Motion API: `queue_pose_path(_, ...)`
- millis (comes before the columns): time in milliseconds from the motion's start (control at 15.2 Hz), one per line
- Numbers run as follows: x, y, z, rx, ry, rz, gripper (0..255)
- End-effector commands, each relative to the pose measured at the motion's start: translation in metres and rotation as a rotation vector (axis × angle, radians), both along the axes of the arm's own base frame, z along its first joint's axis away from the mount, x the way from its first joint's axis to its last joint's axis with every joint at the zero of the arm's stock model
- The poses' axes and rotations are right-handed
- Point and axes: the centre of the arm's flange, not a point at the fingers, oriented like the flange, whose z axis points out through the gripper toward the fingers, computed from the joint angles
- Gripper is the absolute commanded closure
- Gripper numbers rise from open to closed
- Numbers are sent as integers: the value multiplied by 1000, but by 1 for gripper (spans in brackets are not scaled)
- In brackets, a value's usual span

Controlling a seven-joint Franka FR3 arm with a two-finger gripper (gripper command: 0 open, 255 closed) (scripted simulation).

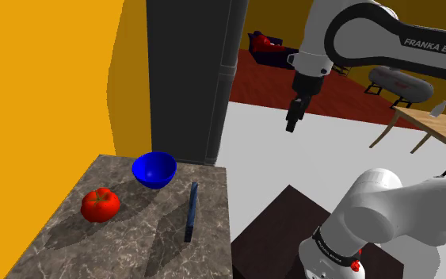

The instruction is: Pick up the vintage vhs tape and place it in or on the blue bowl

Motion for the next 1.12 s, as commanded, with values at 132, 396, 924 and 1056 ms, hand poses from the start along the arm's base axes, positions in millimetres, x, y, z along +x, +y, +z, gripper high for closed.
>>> queue_pose_path(132, -1, 16, -19, 6, -8, -58, 0)
queue_pose_path(396, 0, 49, -58, 18, -25, -174, 0)
queue_pose_path(924, 15, 114, -133, 42, -58, -407, 0)
queue_pose_path(1056, 22, 130, -152, 48, -66, -465, 0)
